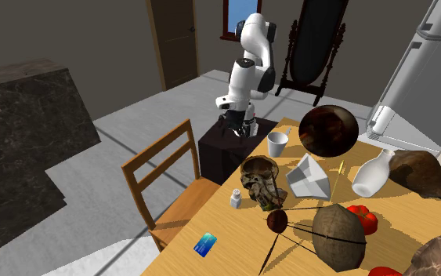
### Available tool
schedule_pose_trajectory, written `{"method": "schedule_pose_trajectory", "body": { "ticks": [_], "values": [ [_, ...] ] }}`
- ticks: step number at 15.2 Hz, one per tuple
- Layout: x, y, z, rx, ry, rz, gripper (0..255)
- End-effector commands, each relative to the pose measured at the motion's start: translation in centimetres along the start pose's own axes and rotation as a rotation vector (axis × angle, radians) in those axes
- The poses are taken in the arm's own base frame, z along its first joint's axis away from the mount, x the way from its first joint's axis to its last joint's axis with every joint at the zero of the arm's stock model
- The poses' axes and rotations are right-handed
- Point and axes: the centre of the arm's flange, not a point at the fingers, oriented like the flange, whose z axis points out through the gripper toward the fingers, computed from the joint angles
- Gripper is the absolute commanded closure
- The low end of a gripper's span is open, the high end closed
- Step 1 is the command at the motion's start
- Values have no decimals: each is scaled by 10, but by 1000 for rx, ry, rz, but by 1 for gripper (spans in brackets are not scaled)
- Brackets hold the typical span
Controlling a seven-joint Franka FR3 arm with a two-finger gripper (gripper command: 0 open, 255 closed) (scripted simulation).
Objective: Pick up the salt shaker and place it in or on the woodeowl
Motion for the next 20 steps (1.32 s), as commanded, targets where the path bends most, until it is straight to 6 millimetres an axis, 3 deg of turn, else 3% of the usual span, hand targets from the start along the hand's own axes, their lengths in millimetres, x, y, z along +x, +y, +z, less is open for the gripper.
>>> {"method": "schedule_pose_trajectory", "body": {
  "ticks": [1,15,20],
  "values": [
    [12,-14,18,-4,-3,8,0],
    [97,-129,143,-39,-20,53,0],
    [101,-134,171,-41,-20,56,0]
  ]
}}
